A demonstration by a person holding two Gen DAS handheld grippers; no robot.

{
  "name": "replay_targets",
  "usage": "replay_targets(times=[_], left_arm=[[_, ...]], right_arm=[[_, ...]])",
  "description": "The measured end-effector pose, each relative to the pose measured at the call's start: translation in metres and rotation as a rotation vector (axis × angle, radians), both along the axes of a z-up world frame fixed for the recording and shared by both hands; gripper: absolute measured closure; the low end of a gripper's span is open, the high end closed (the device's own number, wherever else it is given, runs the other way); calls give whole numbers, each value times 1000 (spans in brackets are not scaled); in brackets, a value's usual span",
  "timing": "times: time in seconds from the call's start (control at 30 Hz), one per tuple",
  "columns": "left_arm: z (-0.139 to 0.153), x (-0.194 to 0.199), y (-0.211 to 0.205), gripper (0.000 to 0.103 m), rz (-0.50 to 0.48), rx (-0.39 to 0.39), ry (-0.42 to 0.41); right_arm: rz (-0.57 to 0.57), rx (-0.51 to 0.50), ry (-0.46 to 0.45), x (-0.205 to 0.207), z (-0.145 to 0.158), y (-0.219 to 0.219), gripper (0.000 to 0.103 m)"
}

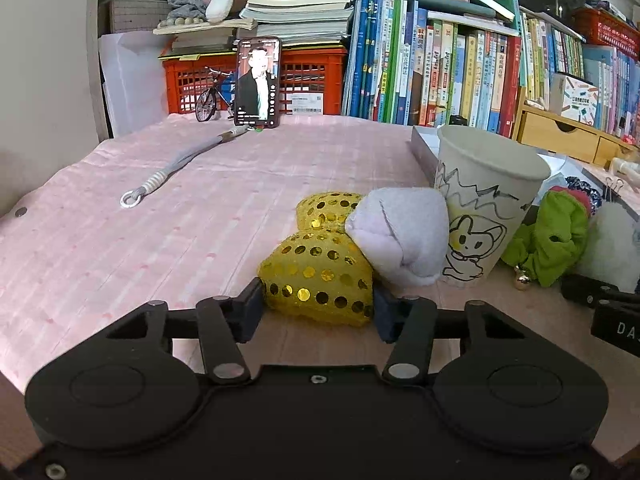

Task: Organize soft objects
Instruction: 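Lift the yellow ball with the left tool while the right tool grasps the white fluffy plush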

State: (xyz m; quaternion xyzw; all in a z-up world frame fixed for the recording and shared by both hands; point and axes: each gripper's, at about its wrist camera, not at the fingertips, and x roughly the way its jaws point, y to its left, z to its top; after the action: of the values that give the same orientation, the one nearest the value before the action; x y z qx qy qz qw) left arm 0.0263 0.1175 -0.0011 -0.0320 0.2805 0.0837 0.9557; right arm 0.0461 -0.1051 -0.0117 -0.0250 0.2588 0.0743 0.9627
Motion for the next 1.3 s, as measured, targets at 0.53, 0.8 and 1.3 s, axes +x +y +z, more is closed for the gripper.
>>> replay_targets(times=[0.53, 0.8, 1.3], left_arm=[[7, -41, -15, 32, -45, 95, -4], [0, -22, -19, 25, -43, 120, -22], [-3, -3, 2, 45, -19, -8, 3]], right_arm=[[110, -30, -32, -41, 6, -5, 39], [96, -13, -47, -39, 2, -7, 29], [115, 34, -24, -28, -2, -5, 41]])
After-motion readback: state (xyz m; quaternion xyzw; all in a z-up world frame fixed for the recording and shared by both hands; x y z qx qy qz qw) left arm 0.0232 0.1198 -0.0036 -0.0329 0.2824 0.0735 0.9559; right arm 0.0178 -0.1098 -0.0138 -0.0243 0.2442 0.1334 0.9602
